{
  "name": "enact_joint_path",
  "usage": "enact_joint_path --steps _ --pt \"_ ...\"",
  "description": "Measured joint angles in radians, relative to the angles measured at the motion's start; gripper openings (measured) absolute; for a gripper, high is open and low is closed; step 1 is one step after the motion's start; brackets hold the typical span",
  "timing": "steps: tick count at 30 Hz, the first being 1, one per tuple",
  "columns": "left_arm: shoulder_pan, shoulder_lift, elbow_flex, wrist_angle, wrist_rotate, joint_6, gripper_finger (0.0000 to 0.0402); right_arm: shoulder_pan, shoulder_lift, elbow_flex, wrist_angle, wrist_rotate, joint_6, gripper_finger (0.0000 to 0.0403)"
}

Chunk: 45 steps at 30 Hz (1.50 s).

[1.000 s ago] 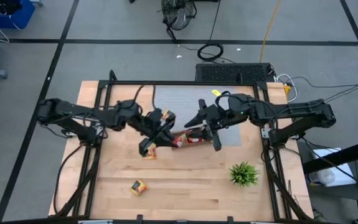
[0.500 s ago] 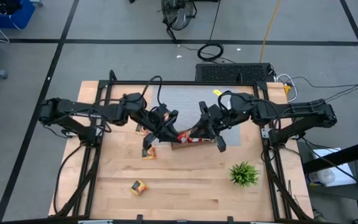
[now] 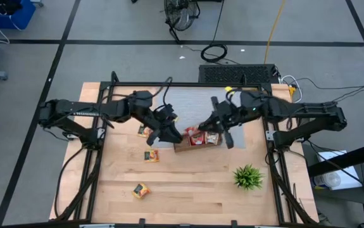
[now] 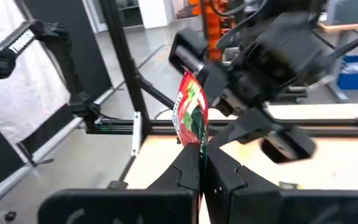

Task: Pick & Place Tea
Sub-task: Put the red tea bag into the middle section of the wooden organizer

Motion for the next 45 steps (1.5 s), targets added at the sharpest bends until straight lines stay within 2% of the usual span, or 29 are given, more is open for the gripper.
enact_joint_path --steps 3,6,14,18,27,32,38,45 --pt "0.034 -0.019 0.000 -0.186 -0.023 0.015 0.0143 -0.032 -0.036 0.000 -0.091 0.000 -0.023 0.0001" --pt "0.055 -0.037 -0.002 -0.297 -0.084 0.067 0.0170 -0.066 -0.028 0.033 -0.240 0.000 -0.066 0.0000" --pt "0.064 -0.116 -0.002 -0.374 -0.188 0.131 0.0196 -0.107 0.170 0.208 -0.634 0.000 -0.259 0.0000" --pt "0.063 -0.174 -0.002 -0.417 -0.270 0.147 0.0197 -0.120 0.270 0.215 -0.757 0.002 -0.333 0.0000" --pt "0.063 -0.297 -0.002 -0.469 -0.387 0.126 0.0198 -0.103 0.454 0.199 -0.771 0.003 -0.392 0.0000" --pt "0.059 -0.330 -0.002 -0.479 -0.413 0.083 0.0198 -0.085 0.544 0.199 -0.770 0.031 -0.417 0.0000" --pt "0.034 -0.333 -0.002 -0.477 -0.413 0.082 0.0198 -0.072 0.591 0.199 -0.758 0.158 -0.461 0.0000" --pt "0.002 -0.329 -0.002 -0.476 -0.413 0.079 0.0198 -0.080 0.590 0.199 -0.761 0.168 -0.463 0.0000"
